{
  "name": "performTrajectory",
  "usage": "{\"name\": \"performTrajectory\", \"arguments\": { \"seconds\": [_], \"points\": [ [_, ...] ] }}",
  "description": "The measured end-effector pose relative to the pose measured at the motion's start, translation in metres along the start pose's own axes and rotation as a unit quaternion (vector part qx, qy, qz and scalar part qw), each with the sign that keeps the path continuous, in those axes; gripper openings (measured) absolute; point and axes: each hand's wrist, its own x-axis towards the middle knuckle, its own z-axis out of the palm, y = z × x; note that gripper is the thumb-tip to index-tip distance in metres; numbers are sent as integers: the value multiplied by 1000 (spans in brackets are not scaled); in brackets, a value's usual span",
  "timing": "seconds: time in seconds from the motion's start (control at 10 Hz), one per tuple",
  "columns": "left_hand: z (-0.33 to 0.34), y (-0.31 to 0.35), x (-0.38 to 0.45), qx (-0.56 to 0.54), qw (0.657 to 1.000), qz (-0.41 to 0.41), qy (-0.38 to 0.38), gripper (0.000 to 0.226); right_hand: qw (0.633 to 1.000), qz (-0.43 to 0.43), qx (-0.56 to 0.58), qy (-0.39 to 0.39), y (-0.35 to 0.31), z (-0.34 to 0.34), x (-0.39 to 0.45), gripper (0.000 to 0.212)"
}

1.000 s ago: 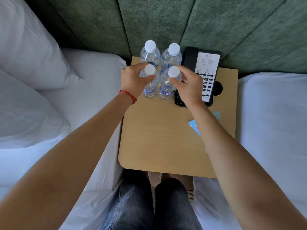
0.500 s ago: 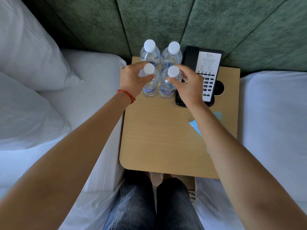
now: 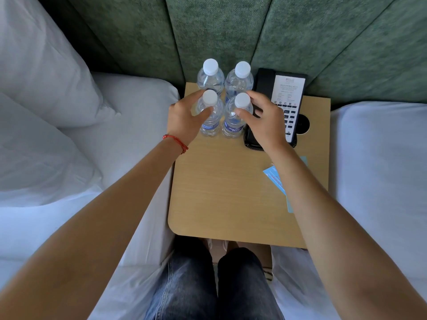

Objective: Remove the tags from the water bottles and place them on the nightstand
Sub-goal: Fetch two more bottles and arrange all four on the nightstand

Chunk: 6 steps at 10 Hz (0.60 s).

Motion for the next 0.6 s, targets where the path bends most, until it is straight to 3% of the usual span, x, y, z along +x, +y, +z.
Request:
{"name": "performTrajectory", "arguments": {
  "seconds": [0.3, 0.6],
  "points": [
    [-11, 0, -21, 73, 997, 26, -30, 36, 999, -6, -41, 13, -5, -2, -22, 46],
    [-25, 12, -60, 142, 982, 104, -71, 42, 986, -57, -156, 13, -27, -14, -69, 44]
  ]
}}
